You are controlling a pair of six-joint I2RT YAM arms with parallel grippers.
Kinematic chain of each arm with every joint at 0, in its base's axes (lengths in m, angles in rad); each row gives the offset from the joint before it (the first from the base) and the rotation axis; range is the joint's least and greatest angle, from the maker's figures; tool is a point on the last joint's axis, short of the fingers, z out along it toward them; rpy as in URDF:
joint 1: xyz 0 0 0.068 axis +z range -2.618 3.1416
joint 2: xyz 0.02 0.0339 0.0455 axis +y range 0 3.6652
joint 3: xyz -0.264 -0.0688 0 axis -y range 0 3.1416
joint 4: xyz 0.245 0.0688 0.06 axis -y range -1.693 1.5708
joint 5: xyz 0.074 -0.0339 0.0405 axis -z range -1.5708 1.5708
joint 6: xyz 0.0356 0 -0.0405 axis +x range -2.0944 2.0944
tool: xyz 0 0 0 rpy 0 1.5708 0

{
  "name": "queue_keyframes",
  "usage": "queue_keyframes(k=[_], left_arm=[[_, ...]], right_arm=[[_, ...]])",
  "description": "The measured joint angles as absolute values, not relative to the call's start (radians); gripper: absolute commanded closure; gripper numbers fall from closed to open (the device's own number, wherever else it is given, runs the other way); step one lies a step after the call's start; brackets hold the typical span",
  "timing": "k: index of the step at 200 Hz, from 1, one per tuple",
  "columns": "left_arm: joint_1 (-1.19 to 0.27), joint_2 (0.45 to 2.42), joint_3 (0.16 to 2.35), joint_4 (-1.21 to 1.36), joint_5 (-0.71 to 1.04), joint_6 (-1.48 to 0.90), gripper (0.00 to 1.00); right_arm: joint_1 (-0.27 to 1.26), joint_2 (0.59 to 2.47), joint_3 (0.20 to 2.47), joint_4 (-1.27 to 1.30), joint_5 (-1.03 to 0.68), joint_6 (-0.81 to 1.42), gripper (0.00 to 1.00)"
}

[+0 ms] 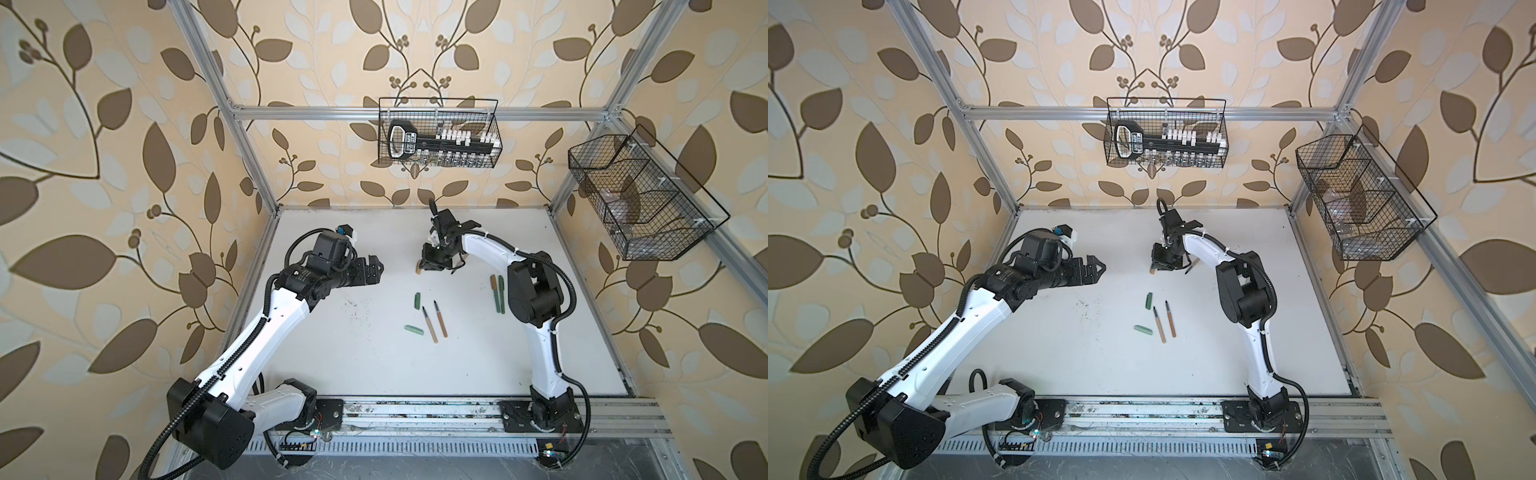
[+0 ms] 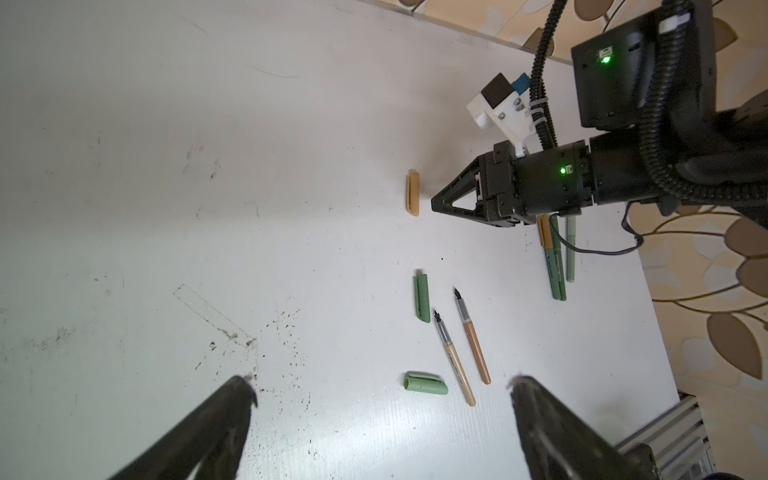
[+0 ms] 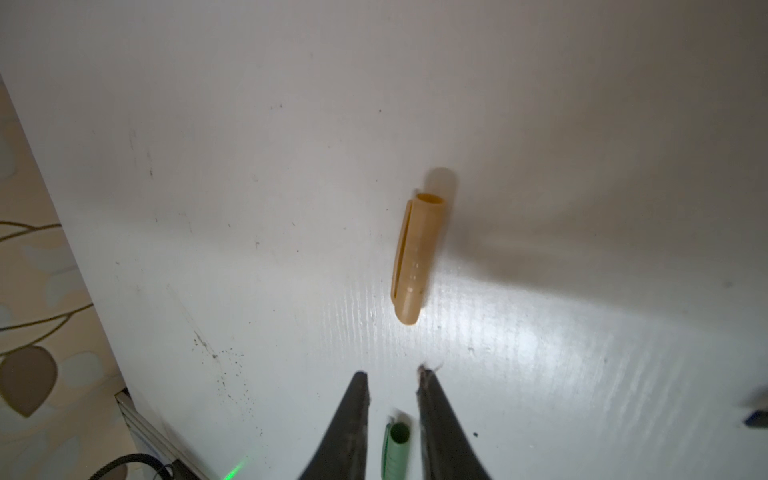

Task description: Insert the pens into the pen caps

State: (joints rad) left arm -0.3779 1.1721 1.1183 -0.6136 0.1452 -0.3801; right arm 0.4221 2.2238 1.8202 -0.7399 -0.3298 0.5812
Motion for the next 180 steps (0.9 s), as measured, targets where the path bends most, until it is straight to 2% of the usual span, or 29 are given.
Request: queue_keyframes(k=[35,63,114,156,180], left_arm=[[-0.378,1.22,1.125,-0.598,0.149,-0.377,0.01],[-0.378,1.25,1.13,-0.587,0.149,-0.378,0.01],[-0.378,1.249,1.157,-0.595,0.148,-0.378,0.01],[-0.378,1.24,1.158,-0.612,0.142,-0.378,0.01],[-0.378,1.236,1.158,-0.614,0.138,-0.382,0.01]], right_arm=[[0.4,2.227,1.846,-0.731,-0.352,0.579,0.5],[0.363,2.287,1.953,-0.704,-0.405,0.578,0.48],[0.333,2.545,2.22,-0.694,-0.523,0.562,0.39],[0.337,2.596,2.265,-0.696,-0.633,0.55,0.38],[0.341,2.565,2.194,-0.697,-0.674,0.493,0.38]])
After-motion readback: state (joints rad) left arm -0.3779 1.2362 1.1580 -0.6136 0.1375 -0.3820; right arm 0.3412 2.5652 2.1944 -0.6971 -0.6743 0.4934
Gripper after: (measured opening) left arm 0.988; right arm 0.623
